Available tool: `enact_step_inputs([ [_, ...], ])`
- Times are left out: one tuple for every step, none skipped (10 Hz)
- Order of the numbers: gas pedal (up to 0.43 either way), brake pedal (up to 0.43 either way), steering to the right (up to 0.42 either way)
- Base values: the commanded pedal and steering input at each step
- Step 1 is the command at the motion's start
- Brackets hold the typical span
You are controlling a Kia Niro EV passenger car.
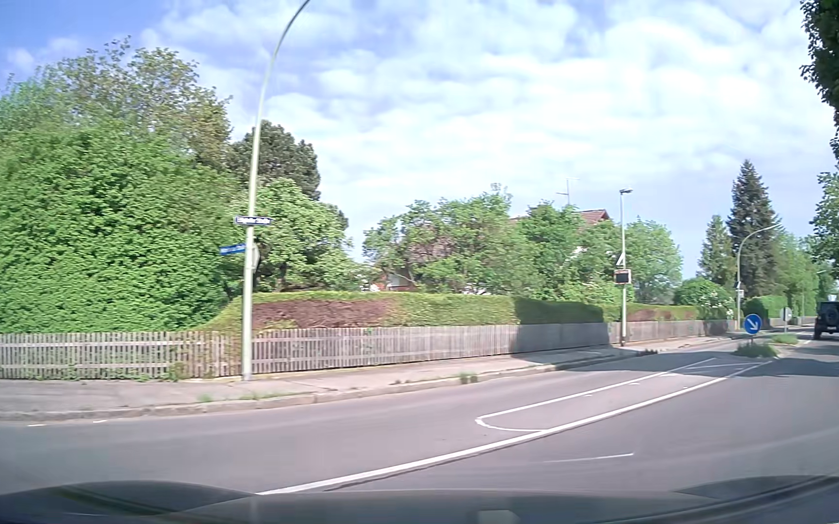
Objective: Follow the waypoints while adhering to traffic rules and regulations
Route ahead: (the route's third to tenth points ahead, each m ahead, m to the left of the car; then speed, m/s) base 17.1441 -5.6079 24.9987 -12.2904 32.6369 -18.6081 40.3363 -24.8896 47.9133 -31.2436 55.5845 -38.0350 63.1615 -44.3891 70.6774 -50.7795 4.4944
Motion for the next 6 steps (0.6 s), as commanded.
enact_step_inputs([
  [0.35, 0.0, 0.558],
  [0.35, 0.0, 0.553],
  [0.339, 0.0, 0.544],
  [0.339, 0.0, 0.534],
  [0.339, 0.0, 0.514],
  [0.339, 0.0, 0.478],
])
